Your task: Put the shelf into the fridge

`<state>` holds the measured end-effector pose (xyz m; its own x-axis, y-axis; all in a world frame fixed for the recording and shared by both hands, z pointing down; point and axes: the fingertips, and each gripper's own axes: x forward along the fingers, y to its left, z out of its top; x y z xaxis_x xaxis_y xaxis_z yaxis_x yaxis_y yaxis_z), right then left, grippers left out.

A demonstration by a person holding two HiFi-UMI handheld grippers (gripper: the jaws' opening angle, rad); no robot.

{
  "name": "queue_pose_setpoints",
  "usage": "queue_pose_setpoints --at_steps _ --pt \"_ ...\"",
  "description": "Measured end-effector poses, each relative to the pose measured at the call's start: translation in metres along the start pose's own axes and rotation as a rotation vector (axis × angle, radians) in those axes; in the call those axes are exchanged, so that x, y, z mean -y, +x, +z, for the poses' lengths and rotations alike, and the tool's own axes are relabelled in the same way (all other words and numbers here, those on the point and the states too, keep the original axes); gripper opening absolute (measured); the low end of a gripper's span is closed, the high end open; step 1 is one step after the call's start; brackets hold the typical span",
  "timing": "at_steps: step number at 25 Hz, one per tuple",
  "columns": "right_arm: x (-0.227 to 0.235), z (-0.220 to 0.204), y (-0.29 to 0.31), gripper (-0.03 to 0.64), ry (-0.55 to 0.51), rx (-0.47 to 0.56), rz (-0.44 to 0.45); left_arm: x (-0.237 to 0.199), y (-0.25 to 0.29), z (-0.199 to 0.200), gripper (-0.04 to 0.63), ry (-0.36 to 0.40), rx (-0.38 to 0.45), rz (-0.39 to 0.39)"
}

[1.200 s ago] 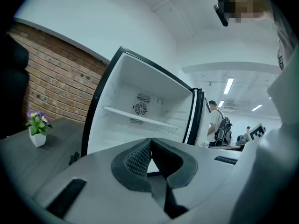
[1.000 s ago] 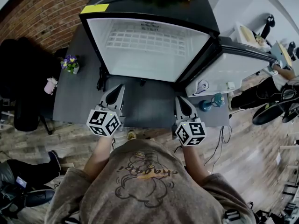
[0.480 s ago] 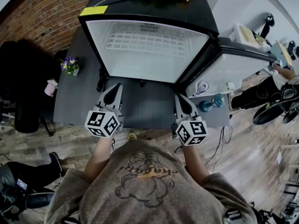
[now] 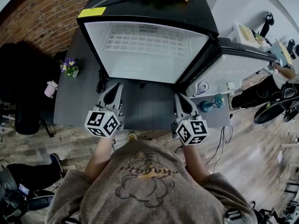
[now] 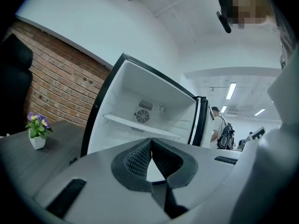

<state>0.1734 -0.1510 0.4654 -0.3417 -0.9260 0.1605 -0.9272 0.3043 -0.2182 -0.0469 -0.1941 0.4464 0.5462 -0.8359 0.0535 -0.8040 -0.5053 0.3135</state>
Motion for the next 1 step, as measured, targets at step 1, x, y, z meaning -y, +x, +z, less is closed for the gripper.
queue_pose_setpoints --at_steps 1 --pt "0.0007 0.0002 0.0004 -0.002 -0.001 0.000 -0.002 0.0001 0.0011 0.0000 0.031 -0.003 0.001 0.000"
